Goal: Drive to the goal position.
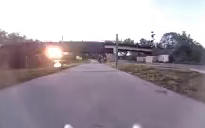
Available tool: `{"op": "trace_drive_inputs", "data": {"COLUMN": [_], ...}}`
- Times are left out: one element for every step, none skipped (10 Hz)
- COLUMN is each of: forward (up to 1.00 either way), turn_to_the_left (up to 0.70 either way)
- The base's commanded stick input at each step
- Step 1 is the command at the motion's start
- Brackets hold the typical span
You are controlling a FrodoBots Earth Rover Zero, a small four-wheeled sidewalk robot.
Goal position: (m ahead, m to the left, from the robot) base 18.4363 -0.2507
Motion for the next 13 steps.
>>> {"op": "trace_drive_inputs", "data": {"forward": [1.0, 1.0, 1.0, 1.0, 1.0, 1.0, 1.0, 1.0, 1.0, 1.0, 1.0, 1.0, 1.0], "turn_to_the_left": [-0.4, -0.4, -0.4, -0.4, 0.0, 0.0, 0.0, 0.0, 0.0, 0.0, 0.0, 0.0, 0.0]}}
